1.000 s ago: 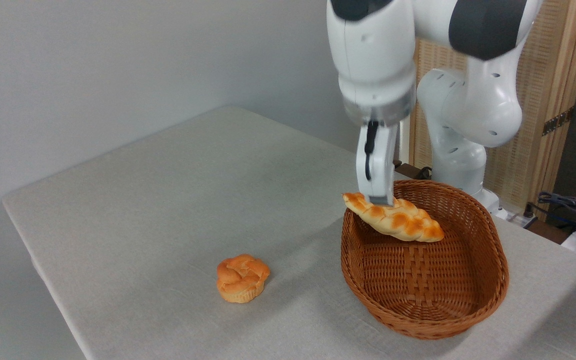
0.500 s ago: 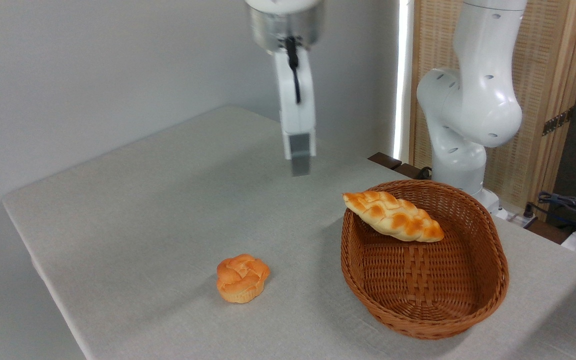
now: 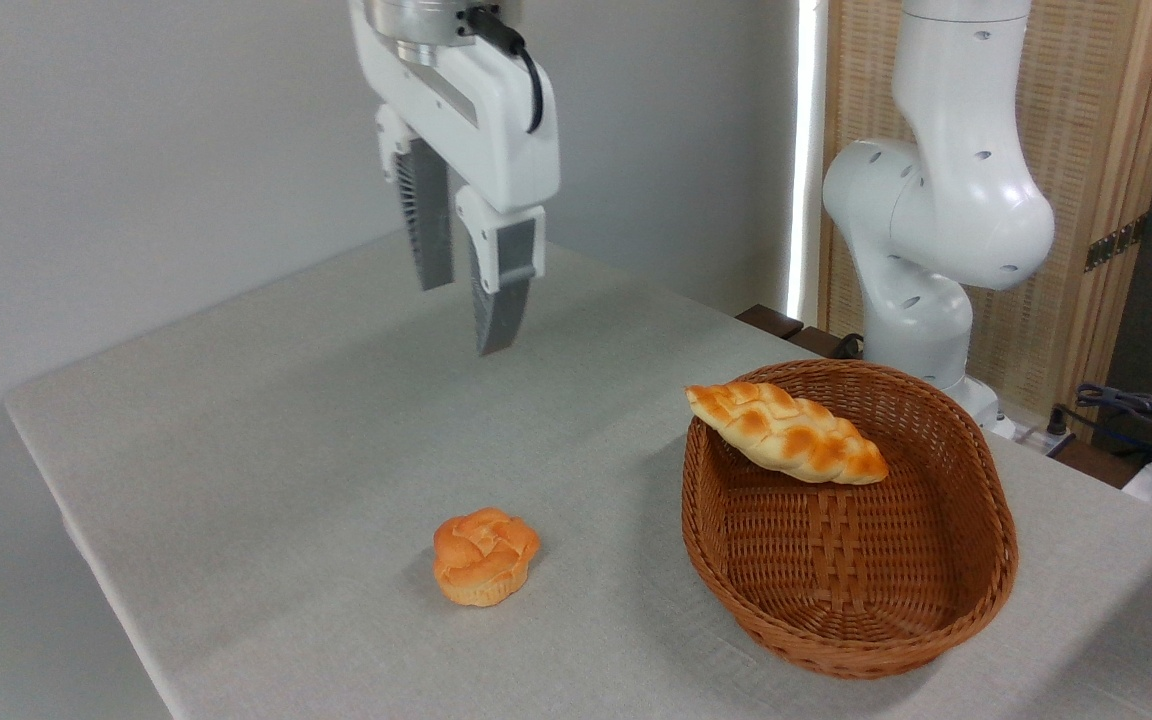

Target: Put bread into the basket

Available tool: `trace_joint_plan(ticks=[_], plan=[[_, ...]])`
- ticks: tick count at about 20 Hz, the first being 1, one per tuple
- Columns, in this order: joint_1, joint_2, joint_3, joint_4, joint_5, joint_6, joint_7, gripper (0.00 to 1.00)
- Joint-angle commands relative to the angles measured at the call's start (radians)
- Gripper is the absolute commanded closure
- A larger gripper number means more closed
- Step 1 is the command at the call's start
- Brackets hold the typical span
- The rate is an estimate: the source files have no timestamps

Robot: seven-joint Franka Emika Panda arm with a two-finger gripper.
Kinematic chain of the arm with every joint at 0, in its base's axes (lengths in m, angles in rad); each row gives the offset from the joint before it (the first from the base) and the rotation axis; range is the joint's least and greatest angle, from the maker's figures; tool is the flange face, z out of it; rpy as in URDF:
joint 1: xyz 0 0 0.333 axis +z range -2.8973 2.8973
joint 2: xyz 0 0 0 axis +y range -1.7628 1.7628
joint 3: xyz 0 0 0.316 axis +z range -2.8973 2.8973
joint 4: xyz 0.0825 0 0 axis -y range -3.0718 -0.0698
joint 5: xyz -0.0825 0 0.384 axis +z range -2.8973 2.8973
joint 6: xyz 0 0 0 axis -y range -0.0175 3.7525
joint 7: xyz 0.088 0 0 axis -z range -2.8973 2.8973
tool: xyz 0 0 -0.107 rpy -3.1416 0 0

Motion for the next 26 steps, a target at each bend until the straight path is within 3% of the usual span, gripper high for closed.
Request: trace_joint_plan(ticks=[1, 4, 5, 10, 14, 19, 21, 26], plan=[[0.023, 0.016, -0.045, 0.019, -0.005, 0.026, -0.112, 0.0], [0.037, 0.03, -0.124, 0.017, 0.097, 0.025, -0.175, 0.0], [0.051, 0.031, -0.146, 0.016, 0.107, 0.025, -0.193, 0.0], [0.069, 0.033, -0.154, 0.011, 0.116, 0.025, -0.198, 0.0], [0.123, 0.033, -0.166, 0.014, 0.125, 0.017, -0.187, 0.0], [0.138, 0.039, -0.175, 0.019, 0.124, 0.016, -0.169, 0.0], [0.173, 0.043, -0.226, 0.02, 0.125, 0.016, -0.17, 0.0], [0.178, 0.045, -0.263, 0.02, 0.131, 0.016, -0.164, 0.0]])
